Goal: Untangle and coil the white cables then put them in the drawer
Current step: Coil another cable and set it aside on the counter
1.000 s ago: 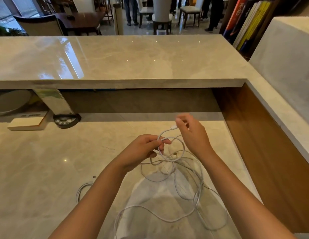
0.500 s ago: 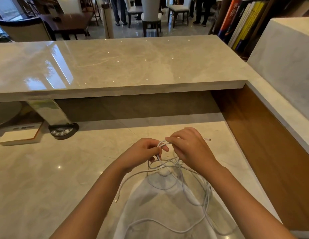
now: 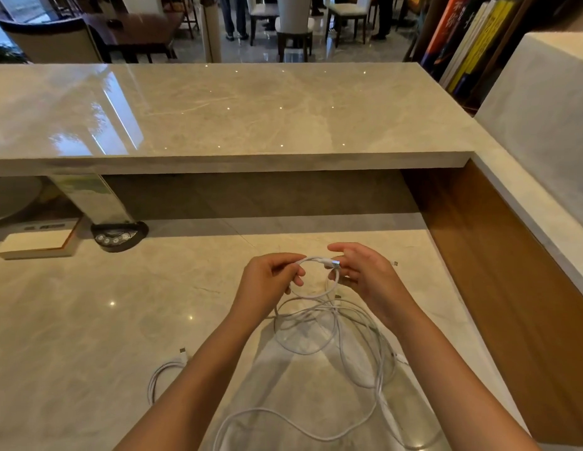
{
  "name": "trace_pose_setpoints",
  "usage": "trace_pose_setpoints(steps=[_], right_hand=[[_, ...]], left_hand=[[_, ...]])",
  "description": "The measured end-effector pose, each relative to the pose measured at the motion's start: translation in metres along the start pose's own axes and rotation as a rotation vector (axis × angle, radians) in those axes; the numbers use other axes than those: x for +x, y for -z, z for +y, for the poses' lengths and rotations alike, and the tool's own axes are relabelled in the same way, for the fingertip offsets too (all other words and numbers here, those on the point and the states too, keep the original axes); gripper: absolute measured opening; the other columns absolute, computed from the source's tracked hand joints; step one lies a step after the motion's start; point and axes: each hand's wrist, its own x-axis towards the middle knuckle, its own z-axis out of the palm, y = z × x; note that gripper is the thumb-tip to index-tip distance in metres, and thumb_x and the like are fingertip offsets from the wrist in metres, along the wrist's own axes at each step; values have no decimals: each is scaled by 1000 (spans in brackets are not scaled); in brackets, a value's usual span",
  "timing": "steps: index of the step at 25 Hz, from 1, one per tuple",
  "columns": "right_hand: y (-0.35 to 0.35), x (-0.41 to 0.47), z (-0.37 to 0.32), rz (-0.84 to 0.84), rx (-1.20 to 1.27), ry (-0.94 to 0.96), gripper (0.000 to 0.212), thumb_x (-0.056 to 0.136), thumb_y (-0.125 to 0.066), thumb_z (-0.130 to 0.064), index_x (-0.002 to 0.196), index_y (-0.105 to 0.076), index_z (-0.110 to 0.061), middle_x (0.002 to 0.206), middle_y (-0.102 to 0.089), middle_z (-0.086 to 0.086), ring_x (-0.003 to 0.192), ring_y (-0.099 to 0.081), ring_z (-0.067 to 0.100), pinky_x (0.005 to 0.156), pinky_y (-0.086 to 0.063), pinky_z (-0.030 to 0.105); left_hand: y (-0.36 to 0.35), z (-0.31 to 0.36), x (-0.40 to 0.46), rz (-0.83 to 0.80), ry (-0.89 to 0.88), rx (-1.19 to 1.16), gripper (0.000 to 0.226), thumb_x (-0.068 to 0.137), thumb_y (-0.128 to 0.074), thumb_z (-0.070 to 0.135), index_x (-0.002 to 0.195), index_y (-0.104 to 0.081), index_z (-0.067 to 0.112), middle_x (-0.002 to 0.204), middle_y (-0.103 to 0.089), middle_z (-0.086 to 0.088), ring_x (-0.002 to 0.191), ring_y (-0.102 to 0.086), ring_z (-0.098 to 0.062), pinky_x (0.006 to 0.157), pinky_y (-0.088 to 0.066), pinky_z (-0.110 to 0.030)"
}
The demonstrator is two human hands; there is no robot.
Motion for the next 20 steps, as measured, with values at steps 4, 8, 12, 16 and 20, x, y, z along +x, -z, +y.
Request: trace_pose_setpoints(steps=[4, 8, 12, 16, 20], right_hand=[[-1, -5, 2, 55, -398, 174, 27, 79, -69, -6, 100, -64, -22, 82, -62, 1, 72, -61, 14, 66, -53, 19], [-13, -6, 9, 295, -393, 341, 11, 86, -61, -9, 87, -65, -20, 76, -68, -3, 61, -62, 8, 60, -49, 15], [-12, -9, 8, 262, -436, 334, 10, 89, -58, -15, 84, -67, -17, 81, -69, -9, 75, -62, 5, 70, -47, 16], [0, -5, -12, 60, -801, 378, 13, 83, -66, -25, 95, -71, -26, 87, -61, -22, 84, -56, 0, 76, -43, 16], [2, -2, -30, -69, -882, 312, 8, 83, -67, -20, 85, -73, -25, 76, -65, -15, 72, -56, 5, 62, -44, 19]], left_hand=[[-1, 5, -3, -11, 110, -139, 20, 88, -55, 3, 103, -68, 7, 77, -71, -4, 62, -66, -6, 60, -53, -16], [-3, 6, -8, -177, 380, -685, 19, 92, -51, 8, 101, -66, 4, 73, -71, -2, 71, -70, -13, 75, -58, -29], [-4, 2, -11, -175, 365, -732, 21, 94, -46, 6, 101, -65, 2, 66, -60, -2, 55, -58, -10, 63, -57, -24], [4, 7, -9, -201, 310, -441, 22, 94, -47, 7, 103, -67, 6, 68, -60, -1, 55, -57, -11, 68, -56, -27], [3, 15, -10, -304, 297, -365, 23, 94, -48, 8, 105, -68, 5, 69, -63, -1, 56, -60, -10, 75, -57, -32]])
